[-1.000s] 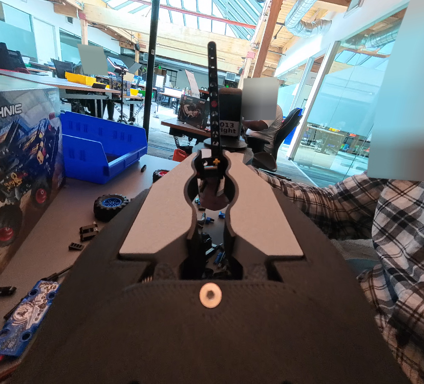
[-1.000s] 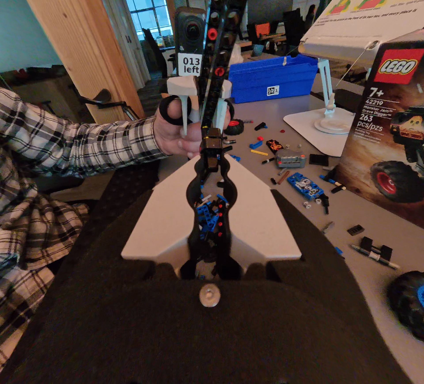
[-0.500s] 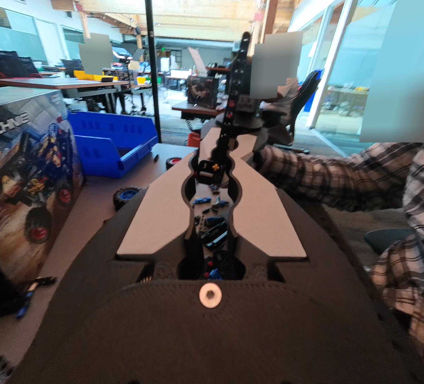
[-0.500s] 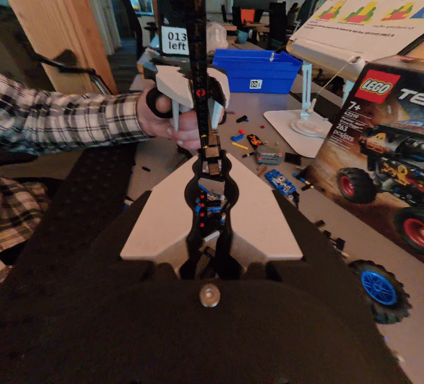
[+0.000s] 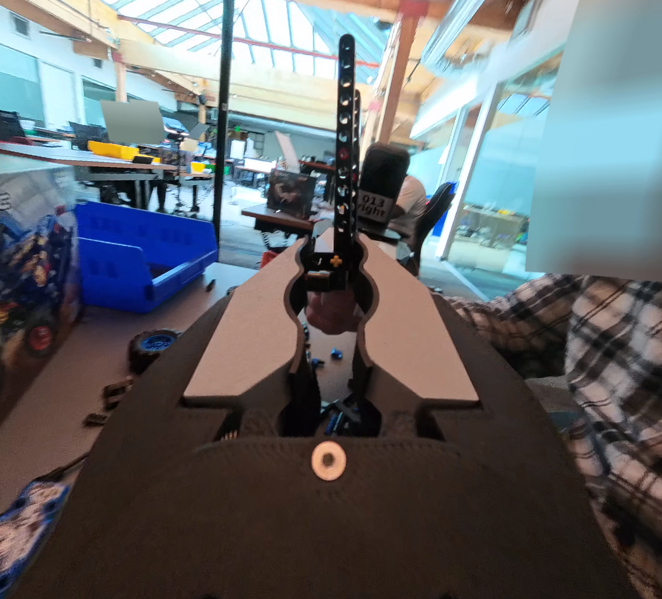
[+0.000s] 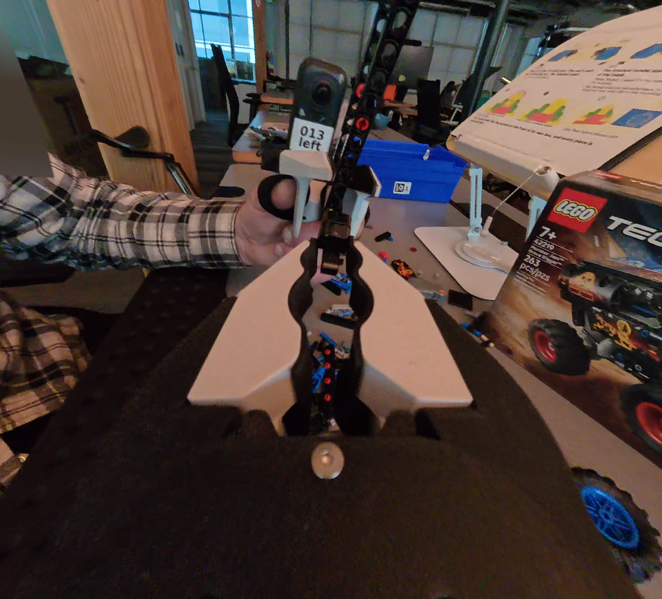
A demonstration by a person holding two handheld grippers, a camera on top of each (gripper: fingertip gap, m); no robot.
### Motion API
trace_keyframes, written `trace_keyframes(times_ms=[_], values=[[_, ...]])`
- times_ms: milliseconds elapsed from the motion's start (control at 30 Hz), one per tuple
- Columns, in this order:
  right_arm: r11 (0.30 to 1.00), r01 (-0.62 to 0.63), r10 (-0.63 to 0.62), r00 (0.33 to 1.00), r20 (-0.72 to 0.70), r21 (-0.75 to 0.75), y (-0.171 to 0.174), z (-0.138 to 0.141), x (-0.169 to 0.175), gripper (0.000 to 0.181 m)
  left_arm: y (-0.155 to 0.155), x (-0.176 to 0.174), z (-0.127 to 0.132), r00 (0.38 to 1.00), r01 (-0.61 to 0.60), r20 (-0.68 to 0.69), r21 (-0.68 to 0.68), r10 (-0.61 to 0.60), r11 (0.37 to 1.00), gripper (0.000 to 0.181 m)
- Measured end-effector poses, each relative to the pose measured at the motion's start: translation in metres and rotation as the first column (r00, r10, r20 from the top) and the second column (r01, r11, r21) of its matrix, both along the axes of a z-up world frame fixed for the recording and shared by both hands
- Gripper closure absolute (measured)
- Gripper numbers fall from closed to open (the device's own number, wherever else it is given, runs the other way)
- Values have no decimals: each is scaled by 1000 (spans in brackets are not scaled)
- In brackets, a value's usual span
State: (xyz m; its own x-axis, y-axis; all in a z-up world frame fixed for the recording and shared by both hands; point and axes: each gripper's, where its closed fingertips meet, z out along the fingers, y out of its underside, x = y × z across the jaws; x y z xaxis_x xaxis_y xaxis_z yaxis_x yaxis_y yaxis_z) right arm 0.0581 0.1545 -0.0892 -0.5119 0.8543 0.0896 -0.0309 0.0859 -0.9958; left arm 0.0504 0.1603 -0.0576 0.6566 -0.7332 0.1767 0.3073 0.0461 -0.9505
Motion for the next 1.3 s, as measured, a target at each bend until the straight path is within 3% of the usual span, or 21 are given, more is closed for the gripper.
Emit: trace_keyframes(times_ms=[100, 133, 200, 267, 400, 467, 500, 600, 700, 800, 900, 1000, 1067, 1167, 1300], values=[[999, -25, 24, 1000, -15, -42, -2, 5, 2, 168, -3, 1, -1, 994, 91, 67, -29, -89, 995, 161], [1000, -3, 3, 1000, -5, -23, 1, 2, 1, 168, 0, -3, -6, 998, 54, 32, -48, -52, 997, 157], [995, 82, -83, 996, 17, 53, 13, -4, -3, 168, 11, -19, -16, 976, -156, -160, -35, 149, 987, 139], [978, 165, -169, 985, 24, 124, 24, -9, -5, 168, 17, -39, -18, 904, -331, -281, 14, 321, 944, 121], [938, 212, -228, 973, 29, 274, 21, -22, -11, 168, 20, -35, -14, 842, -401, -357, 88, 405, 912, 145], [921, 227, -241, 971, 5, 316, 18, -21, -12, 167, 23, -33, -17, 850, -402, -348, 57, 396, 914, 171], [919, 238, -245, 969, -18, 314, 17, -17, -11, 167, 29, -38, -23, 845, -436, -337, 17, 415, 900, 171], [919, 258, -251, 966, -62, 299, 15, -8, -9, 168, 31, -37, -23, 945, -320, -114, -129, 306, 939, 174], [946, 233, -228, 972, -49, 226, 13, -5, -10, 168, 27, -35, -12, 968, -245, 16, -148, 250, 958, 175], [992, 128, -128, 992, 14, 8, 15, 0, -8, 167, 26, -33, -5, 935, -350, -78, -50, 346, 935, 175], [992, 73, -66, 996, 64, -100, 15, -2, -7, 163, 21, -29, 5, 843, -457, -246, 143, 478, 878, 174], [981, 9, 12, 995, 103, -196, 10, -3, -6, 146, 18, -23, 3, 749, -470, -386, 264, 539, 842, 174], [974, -7, 38, 991, 131, -228, 9, -5, -6, 147, 16, -16, 3, 701, -447, -445, 333, 556, 830, 174], [979, -11, 64, 964, 257, -204, 3, -31, -12, 155, 10, 0, 7, 673, -386, -485, 414, 558, 825, 174], [981, -69, 112, 963, 244, -180, -9, -31, -9, 176, 5, 6, 8, 624, -341, -533, 472, 571, 813, 173]])
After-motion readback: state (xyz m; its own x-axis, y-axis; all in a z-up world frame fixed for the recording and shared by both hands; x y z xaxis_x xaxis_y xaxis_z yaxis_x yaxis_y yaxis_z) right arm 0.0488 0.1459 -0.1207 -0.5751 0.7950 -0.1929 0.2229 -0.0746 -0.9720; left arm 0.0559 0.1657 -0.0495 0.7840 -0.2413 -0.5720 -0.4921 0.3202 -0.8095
